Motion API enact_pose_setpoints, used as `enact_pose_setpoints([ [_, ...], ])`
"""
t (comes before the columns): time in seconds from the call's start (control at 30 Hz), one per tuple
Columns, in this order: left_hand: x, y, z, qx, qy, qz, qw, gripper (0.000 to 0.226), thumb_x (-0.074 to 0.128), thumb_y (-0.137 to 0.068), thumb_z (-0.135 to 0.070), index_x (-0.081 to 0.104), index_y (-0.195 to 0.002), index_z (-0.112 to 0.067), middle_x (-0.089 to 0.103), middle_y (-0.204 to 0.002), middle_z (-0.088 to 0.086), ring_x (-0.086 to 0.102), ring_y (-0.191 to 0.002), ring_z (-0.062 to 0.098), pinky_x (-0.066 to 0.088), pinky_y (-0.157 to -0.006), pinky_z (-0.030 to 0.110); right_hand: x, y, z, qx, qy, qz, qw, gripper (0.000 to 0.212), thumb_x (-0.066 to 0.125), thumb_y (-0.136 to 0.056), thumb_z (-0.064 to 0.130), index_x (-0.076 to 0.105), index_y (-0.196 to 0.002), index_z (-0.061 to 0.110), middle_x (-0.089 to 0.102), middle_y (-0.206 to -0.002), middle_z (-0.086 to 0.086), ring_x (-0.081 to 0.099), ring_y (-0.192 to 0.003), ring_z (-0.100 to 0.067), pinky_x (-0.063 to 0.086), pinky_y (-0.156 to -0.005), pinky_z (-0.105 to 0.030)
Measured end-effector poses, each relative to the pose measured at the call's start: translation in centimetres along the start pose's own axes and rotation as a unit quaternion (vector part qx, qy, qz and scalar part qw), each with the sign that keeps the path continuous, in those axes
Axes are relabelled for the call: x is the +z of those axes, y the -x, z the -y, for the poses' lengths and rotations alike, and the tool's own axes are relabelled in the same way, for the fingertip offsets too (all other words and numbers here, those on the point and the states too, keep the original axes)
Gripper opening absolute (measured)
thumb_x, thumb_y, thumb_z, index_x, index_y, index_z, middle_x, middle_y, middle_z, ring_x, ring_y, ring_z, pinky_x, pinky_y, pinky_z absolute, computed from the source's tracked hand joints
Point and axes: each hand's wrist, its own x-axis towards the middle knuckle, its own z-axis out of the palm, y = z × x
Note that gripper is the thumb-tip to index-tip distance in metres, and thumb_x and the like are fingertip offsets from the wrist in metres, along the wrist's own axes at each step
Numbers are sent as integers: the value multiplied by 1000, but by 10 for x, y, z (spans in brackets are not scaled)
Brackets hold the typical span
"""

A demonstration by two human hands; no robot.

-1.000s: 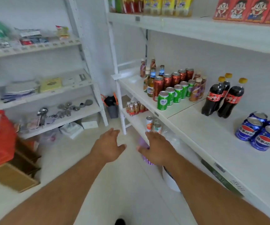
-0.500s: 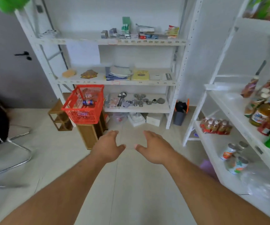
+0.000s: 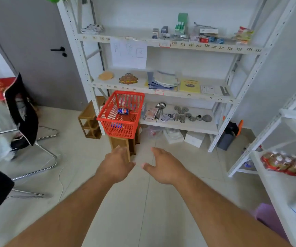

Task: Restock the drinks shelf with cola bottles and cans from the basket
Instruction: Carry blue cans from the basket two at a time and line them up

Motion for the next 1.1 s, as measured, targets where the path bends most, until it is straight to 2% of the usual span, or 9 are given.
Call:
enact_pose_setpoints([
  [0.27,-3,-86,-6,-28,-6,18,999,54,67,-97,-40,51,-142,-15,52,-149,9,53,-134,31,48,-102,40,-13,-97,-23,-4,-20,19,1000,77,56,-98,58,35,-157,12,40,-163,-8,40,-148,-27,37,-118,-40],
  [0.5,-13,-173,-10,-51,14,5,999,72,68,-86,-56,43,-150,-32,54,-151,-3,54,-134,22,48,-100,35,-42,-184,-43,-6,-61,40,997,69,57,-98,54,41,-152,14,46,-158,-9,46,-143,-28,42,-115,-43],
  [0.67,-12,-213,-3,-68,2,23,997,69,66,-95,-47,40,-155,-25,43,-161,0,43,-145,23,41,-110,35,-44,-234,-43,-8,-84,57,995,69,58,-99,54,40,-153,16,45,-158,-8,47,-143,-27,42,-113,-40],
  [0.83,-16,-271,19,-77,14,28,997,67,67,-93,-49,45,-151,-25,46,-157,-1,45,-143,23,42,-110,35,-41,-285,-36,4,-103,71,992,65,60,-99,49,41,-152,17,48,-157,-7,49,-141,-26,42,-111,-37],
  [0.93,-25,-310,38,-57,31,31,997,67,66,-86,-55,48,-147,-34,51,-149,-12,50,-135,19,46,-104,34,-42,-320,-25,17,-109,75,991,60,61,-101,45,44,-151,17,51,-155,-6,50,-141,-26,42,-109,-35],
  [1.0,-35,-337,52,-39,54,37,997,53,69,-89,-45,54,-139,-38,53,-133,-19,55,-120,12,46,-91,26,-39,-348,-13,27,-106,72,991,56,62,-99,45,48,-148,21,55,-152,-5,53,-138,-26,45,-107,-37],
  [1.1,-52,-383,81,-6,87,36,996,35,71,-92,-35,61,-126,-40,62,-122,-17,60,-105,7,46,-77,19,-25,-397,7,47,-121,53,990,49,61,-88,56,56,-132,34,67,-136,3,64,-123,-22,54,-102,-42],
])
